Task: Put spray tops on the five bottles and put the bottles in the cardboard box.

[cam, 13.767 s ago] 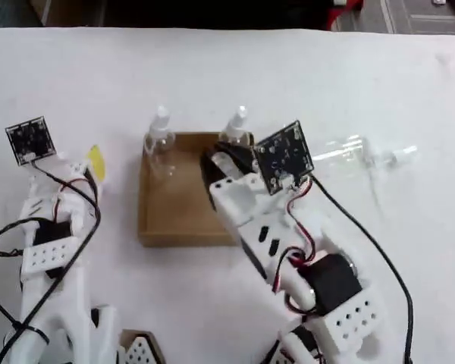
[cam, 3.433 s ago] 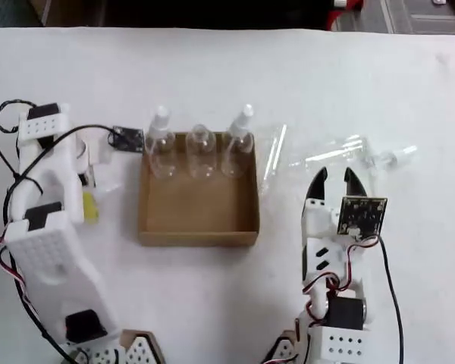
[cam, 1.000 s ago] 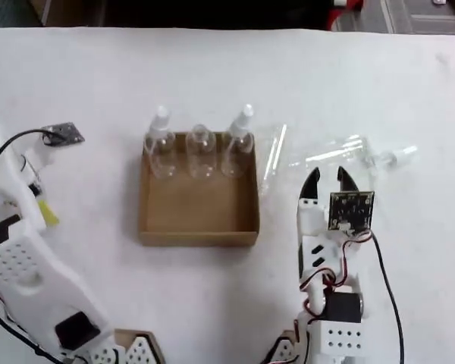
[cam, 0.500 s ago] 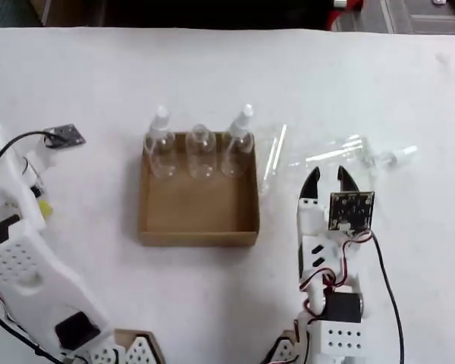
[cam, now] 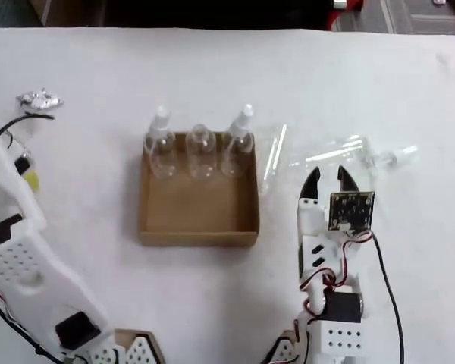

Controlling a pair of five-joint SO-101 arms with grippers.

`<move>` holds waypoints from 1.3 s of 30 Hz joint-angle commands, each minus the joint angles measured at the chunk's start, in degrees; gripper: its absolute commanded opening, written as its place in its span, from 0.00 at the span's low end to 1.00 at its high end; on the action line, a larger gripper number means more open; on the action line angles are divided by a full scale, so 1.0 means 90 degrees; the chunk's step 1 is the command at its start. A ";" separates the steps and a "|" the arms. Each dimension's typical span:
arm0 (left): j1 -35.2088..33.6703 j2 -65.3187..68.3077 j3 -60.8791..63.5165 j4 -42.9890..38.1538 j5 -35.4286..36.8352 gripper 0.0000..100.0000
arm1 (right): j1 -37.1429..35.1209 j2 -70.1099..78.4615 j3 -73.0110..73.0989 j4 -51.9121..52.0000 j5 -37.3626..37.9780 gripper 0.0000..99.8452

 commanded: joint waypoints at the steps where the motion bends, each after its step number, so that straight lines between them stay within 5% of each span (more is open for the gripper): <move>1: 0.0122 -0.1060 -0.0469 0.0254 0.0821 0.02 | -0.0005 0.0044 0.0068 -0.0122 0.0088 0.13; 17: 0.1275 -0.6422 0.2950 -0.0332 0.0987 0.02 | -0.0005 0.0044 0.0068 -0.0122 0.0098 0.13; 27: 0.1597 -0.9031 0.3731 -0.0947 0.1094 0.02 | -0.0005 0.0044 0.0068 -0.0122 0.0098 0.13; 33: 0.1968 -0.9480 0.4044 -0.1485 0.2921 0.02 | -0.0015 0.0044 0.0068 -0.0122 0.0098 0.13; 39: 0.3639 -0.9519 0.4083 -0.1680 0.5021 0.02 | -0.0024 0.0044 0.0068 -0.0112 0.0098 0.13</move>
